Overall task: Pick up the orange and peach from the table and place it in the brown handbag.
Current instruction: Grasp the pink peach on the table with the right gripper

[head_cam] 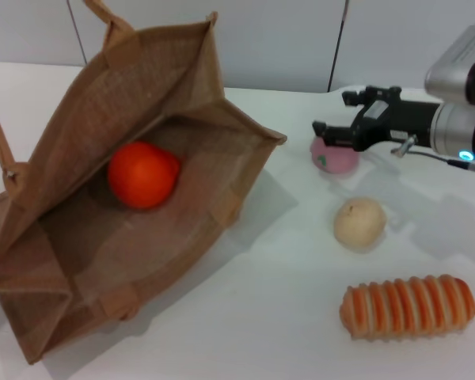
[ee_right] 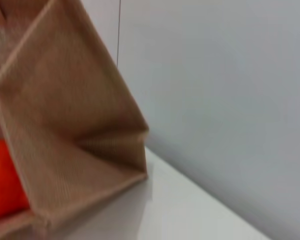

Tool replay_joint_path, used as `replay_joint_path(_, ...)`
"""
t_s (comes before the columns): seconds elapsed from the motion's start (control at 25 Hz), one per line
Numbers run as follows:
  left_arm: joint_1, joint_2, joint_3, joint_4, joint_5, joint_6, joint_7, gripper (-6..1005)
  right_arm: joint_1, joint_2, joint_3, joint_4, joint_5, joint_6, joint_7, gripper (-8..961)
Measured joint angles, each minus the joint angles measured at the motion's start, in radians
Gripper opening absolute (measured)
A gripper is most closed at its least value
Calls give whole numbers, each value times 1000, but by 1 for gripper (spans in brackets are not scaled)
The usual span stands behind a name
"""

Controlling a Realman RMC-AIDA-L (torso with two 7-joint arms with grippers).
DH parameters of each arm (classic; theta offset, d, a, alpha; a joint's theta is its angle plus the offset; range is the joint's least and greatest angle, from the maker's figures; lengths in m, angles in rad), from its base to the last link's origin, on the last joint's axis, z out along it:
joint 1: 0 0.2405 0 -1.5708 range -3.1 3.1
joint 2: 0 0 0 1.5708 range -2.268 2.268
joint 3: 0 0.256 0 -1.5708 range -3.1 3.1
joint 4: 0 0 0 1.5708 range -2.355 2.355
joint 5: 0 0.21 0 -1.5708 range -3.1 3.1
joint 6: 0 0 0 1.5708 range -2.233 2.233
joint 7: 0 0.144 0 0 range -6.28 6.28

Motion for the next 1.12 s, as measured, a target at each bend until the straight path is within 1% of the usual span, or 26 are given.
replay_joint_path(0.2,0,0,-1,0,0,0,0,124,37,11,1,60,-63,39,7,790)
replay_joint_path(0.4,-5,0,-1,0,4,0,0,124,55,30,0,86,-122,83,29,789)
replay_joint_path(0.64,-9,0,-1,0,7,0,0,124,66,35,0,94,-176,120,74,787)
replay_joint_path(0.84,-13,0,-1,-1,10,0,0,124,73,47,0,96,-183,180,81,786)
replay_joint_path(1.12,-15,0,-1,-2,10,0,0,124,98,50,0,125,-184,193,84,784)
